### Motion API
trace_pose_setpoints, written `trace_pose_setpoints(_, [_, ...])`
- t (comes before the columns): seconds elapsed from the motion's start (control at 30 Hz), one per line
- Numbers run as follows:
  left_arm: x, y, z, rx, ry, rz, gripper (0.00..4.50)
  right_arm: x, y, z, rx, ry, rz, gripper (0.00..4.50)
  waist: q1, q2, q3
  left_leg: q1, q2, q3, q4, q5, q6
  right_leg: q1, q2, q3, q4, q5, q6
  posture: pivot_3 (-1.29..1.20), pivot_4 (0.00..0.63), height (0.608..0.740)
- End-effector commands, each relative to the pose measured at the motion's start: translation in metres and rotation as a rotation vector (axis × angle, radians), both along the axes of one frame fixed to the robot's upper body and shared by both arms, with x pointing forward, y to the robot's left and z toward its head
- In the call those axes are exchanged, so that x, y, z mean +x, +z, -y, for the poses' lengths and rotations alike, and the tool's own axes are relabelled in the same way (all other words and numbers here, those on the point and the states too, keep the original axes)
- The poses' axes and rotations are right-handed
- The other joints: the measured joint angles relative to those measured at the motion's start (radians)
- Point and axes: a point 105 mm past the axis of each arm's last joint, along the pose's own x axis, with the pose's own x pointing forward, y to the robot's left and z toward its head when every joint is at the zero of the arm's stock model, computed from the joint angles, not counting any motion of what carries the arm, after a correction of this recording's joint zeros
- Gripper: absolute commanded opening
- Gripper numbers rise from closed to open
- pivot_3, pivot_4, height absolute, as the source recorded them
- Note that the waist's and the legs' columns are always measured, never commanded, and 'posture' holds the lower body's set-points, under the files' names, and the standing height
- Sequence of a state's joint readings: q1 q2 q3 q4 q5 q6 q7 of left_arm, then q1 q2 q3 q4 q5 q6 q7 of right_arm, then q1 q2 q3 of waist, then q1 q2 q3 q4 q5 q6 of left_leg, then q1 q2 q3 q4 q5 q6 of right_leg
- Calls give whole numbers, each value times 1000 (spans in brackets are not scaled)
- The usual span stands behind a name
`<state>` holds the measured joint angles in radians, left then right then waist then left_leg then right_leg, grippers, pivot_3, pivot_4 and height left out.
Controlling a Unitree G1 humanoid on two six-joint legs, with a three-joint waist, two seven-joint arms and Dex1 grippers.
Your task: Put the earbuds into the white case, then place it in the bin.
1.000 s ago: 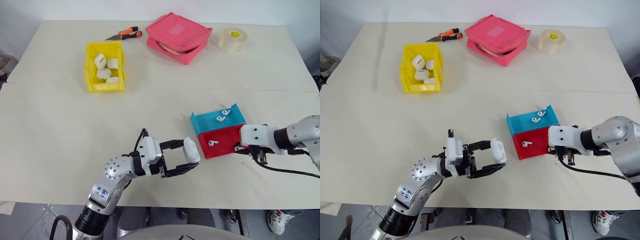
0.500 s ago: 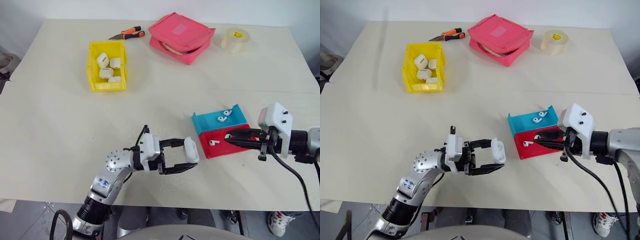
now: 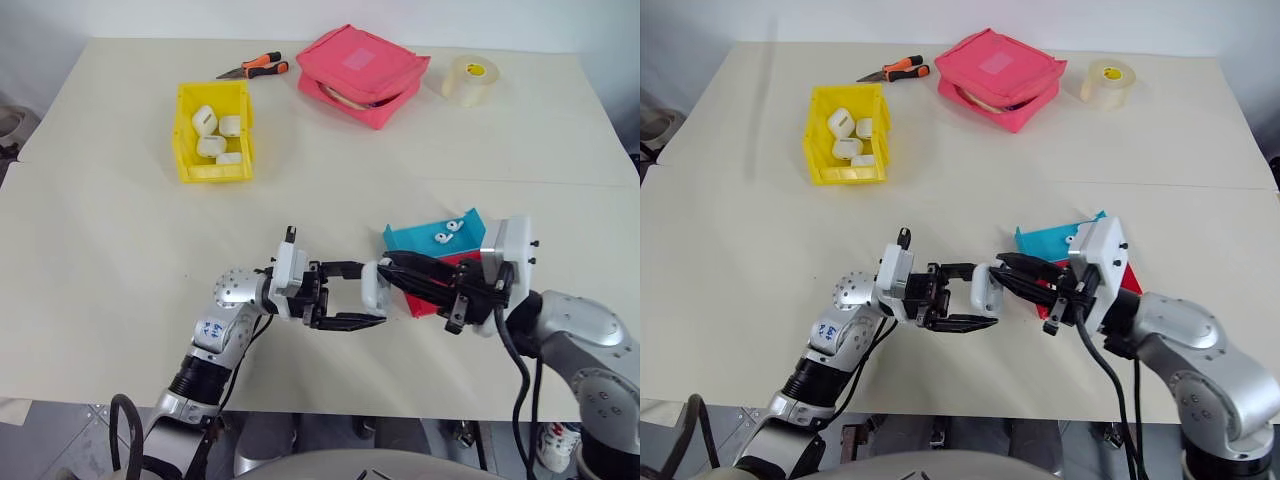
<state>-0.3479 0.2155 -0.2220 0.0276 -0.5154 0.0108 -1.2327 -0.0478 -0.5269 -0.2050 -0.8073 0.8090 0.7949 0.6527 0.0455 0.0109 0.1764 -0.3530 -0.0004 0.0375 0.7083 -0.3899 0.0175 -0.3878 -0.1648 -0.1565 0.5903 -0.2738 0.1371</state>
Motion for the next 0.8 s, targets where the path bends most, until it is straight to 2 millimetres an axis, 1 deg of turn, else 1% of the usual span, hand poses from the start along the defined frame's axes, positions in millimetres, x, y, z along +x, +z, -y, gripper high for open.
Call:
trace_pose_setpoints(0.03, [-3, 14, 0, -55, -42, 31, 2788, -11, 2, -15, 28, 45, 41, 471, -1, 0, 0, 0, 0, 0, 0, 0, 0, 0, 0, 0, 0, 0, 0, 0, 150, 740])
trace_pose_setpoints(0.13, [-3, 15, 0, -54, -49, 31, 2788, -11, -3, -21, 40, 49, 41, 471, -1, 0, 0, 0, 0, 0, 0, 0, 0, 0, 0, 0, 0, 0, 0, 0, 150, 740])
trace_pose_setpoints(0.37, [1, 13, 0, -50, -48, 27, 2788, -10, 4, -22, 54, 50, 88, 471, -4, 0, 0, 0, 0, 0, 0, 0, 0, 0, 0, 0, 0, 0, 0, 0, 150, 740])
trace_pose_setpoints(0.57, [10, 16, 3, -66, -27, 28, 2788, -15, 2, -27, 52, 82, 86, 471, -6, 0, 0, 0, 0, 0, 0, 0, 0, 0, 0, 0, 0, 0, 0, 0, 150, 740])
trace_pose_setpoints(0.63, [13, 14, 3, -66, -23, 27, 2788, -15, 5, -30, 56, 86, 103, 471, -8, 0, 0, 0, 0, 0, 0, 0, 0, 0, 0, 0, 0, 0, 0, 0, 150, 740])
trace_pose_setpoints(0.8, [15, 8, 2, -63, -24, 29, 2788, -12, 18, -32, 65, 75, 165, 471, -18, 0, 0, 0, 0, 0, -1, 0, 0, -1, 0, 0, 0, 0, 0, 0, 150, 740])
